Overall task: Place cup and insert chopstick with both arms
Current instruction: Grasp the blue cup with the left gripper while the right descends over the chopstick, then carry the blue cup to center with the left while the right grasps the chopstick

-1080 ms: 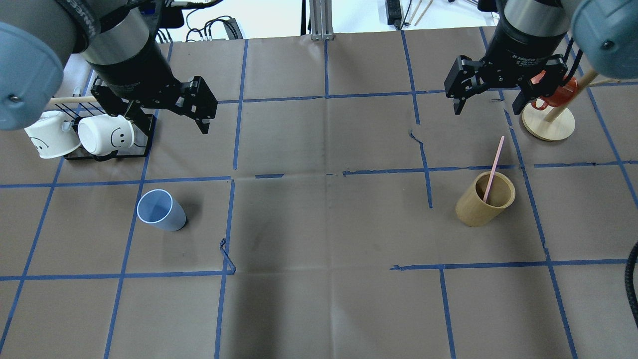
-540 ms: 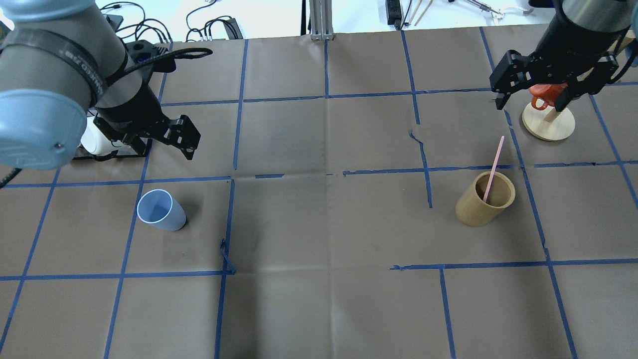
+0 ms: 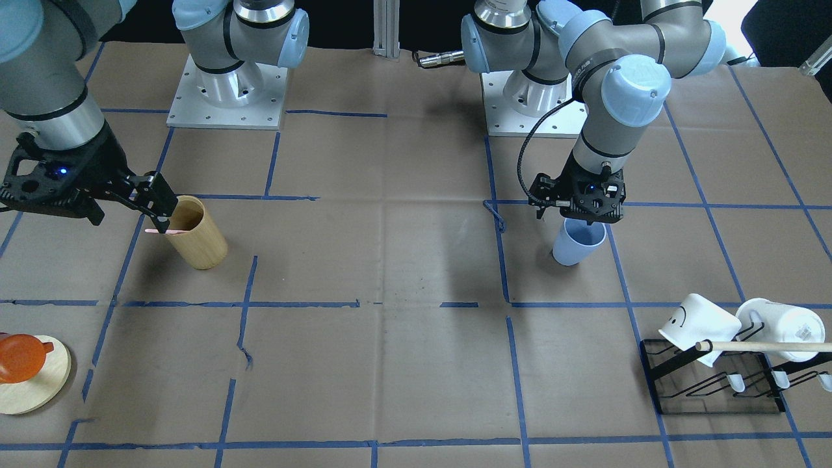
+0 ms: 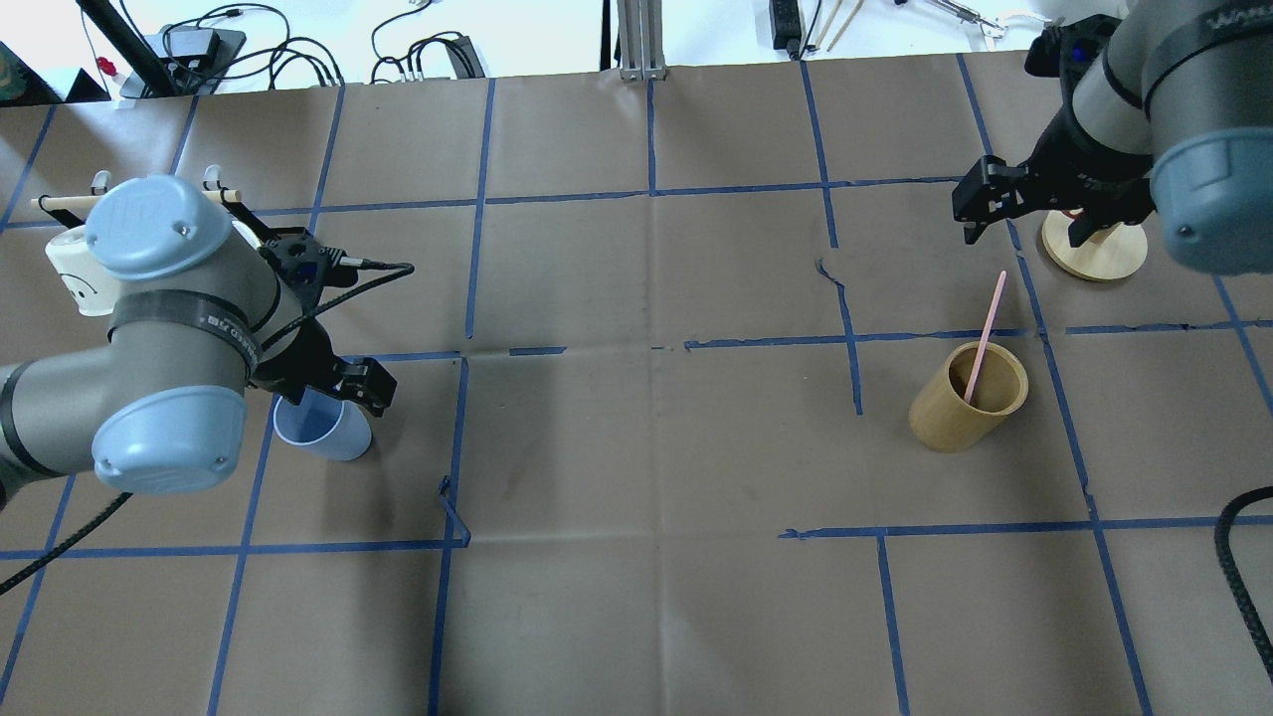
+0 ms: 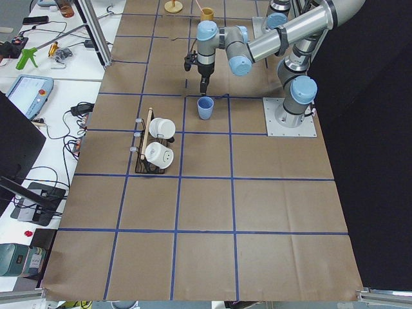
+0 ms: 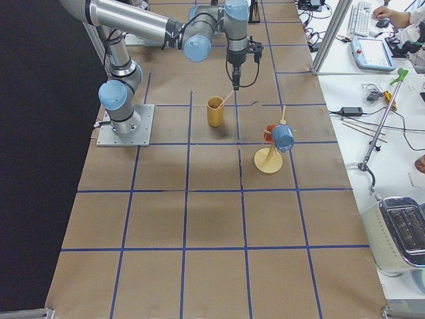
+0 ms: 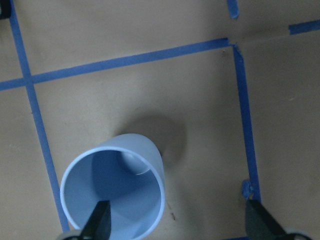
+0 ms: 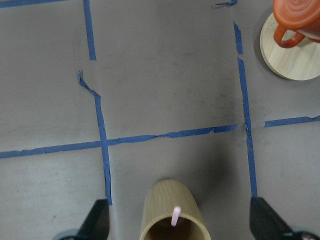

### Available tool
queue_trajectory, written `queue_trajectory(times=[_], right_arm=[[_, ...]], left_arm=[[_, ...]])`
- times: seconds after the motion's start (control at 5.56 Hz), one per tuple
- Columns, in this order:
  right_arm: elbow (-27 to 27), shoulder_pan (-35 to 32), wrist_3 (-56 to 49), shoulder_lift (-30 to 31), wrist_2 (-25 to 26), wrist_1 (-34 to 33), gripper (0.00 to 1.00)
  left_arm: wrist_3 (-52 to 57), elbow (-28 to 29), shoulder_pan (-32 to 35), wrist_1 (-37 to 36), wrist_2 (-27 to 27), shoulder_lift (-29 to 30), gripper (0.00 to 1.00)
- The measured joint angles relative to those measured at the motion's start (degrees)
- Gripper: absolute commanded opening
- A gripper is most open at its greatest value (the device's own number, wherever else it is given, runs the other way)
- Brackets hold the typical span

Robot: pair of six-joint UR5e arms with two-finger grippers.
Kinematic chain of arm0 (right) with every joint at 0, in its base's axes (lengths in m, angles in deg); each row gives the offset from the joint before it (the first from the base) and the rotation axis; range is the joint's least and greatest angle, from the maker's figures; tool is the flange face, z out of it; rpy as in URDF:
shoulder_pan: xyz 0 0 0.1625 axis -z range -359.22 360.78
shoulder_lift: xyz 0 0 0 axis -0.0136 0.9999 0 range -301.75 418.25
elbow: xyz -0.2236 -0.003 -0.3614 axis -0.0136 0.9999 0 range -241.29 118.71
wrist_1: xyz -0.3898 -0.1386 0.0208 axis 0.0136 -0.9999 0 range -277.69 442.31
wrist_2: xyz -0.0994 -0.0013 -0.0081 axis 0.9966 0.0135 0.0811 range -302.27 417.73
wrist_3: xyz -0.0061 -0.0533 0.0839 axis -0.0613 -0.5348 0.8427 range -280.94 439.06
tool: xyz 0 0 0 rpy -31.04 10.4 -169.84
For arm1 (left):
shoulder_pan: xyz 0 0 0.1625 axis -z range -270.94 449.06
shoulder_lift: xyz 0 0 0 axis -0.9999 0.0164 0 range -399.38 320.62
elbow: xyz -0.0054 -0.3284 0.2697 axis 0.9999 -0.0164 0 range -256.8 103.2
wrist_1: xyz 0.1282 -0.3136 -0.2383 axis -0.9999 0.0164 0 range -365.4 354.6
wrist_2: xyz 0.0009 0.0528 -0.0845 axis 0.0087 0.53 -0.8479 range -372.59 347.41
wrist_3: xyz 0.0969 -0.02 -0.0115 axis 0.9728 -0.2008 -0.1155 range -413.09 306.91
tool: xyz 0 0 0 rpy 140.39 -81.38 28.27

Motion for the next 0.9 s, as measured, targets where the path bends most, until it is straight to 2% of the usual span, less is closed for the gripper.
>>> queue_trajectory(times=[0.18,0.36,0.54,0.72,0.9], right_arm=[[-4.61,-0.01,-0.04,0.32,0.05,-6.32,1.0],[-7.17,-0.01,-0.06,1.02,0.21,-8.83,1.0],[-8.17,-0.01,-0.06,1.61,0.68,-9.21,0.95],[-8.93,-0.01,-0.06,1.79,1.22,-9.25,0.77],[-9.6,-0.01,-0.06,1.82,1.44,-9.48,0.48]], left_arm=[[0.33,-1.71,-0.49,-1.03,0.02,0.32,0.21],[0.4,-2.08,-0.75,-1.27,-0.03,0.65,0.04],[0.39,-1.98,-0.81,-1.35,-0.08,0.81,0.01],[0.2,-1.75,-0.81,-1.5,-0.06,0.85,0.01],[-0.51,-0.91,-0.49,-1.39,0.03,0.98,0.01]])
